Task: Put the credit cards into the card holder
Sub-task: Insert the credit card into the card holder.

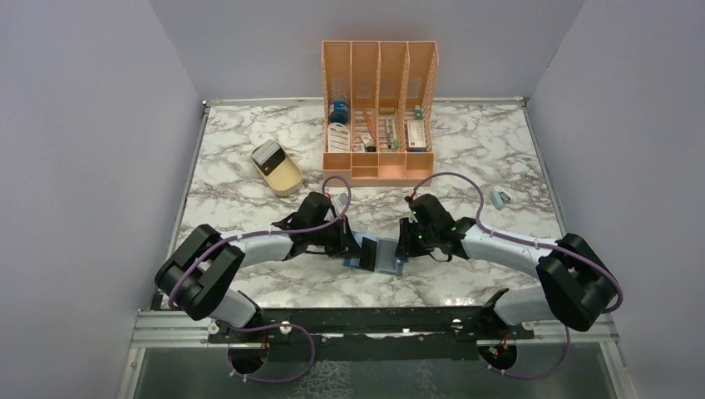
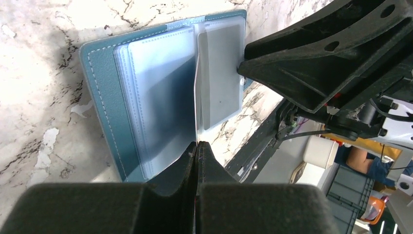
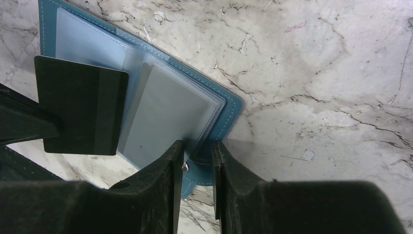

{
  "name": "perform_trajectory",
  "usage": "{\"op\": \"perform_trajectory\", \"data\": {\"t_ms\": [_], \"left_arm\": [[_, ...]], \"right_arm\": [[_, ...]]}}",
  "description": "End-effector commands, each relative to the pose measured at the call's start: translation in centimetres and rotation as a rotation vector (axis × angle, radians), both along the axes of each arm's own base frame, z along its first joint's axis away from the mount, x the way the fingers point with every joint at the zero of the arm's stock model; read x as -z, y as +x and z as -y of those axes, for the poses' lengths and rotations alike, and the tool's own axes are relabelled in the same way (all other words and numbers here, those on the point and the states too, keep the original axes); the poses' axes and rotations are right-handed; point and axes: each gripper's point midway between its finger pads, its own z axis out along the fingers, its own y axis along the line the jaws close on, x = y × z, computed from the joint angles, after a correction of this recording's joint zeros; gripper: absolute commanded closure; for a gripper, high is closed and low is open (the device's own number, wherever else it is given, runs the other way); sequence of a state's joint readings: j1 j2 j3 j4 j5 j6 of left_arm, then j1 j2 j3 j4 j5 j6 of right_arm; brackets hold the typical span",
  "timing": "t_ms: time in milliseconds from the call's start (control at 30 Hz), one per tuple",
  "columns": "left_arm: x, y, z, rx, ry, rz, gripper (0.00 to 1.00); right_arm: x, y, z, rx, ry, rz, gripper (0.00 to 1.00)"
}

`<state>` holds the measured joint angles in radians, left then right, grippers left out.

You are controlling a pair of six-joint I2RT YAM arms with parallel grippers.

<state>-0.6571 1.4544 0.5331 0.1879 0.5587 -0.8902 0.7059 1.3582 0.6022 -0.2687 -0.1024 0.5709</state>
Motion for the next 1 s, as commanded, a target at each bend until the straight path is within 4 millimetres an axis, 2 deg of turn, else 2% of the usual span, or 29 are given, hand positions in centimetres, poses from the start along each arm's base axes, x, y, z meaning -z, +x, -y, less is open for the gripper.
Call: {"op": "perform_trajectory", "data": {"t_ms": [0, 300, 700, 967], "left_arm": [[-1.0, 0.4, 1.1, 0.067, -0.028, 0.055, 1.00], [-0.1, 0.7, 1.1, 0.100, 0.013, 0.061, 1.00], [0.9, 0.1, 1.1, 0.135, 0.028, 0.015, 1.00], [-0.8, 0.3, 0.9, 0.130, 0.032, 0.043, 1.00]], "right_arm": [[0.1, -0.7, -0.1, -0.017, 0.014, -0.017, 0.74], [0.5, -0.9, 0.0, -0.015, 0.014, -0.022, 0.74], [0.7, -0.9, 0.0, -0.016, 0.010, -0.022, 0.74], [0.4, -0.6, 0.4, -0.002, -0.015, -0.009, 0.76]]}}
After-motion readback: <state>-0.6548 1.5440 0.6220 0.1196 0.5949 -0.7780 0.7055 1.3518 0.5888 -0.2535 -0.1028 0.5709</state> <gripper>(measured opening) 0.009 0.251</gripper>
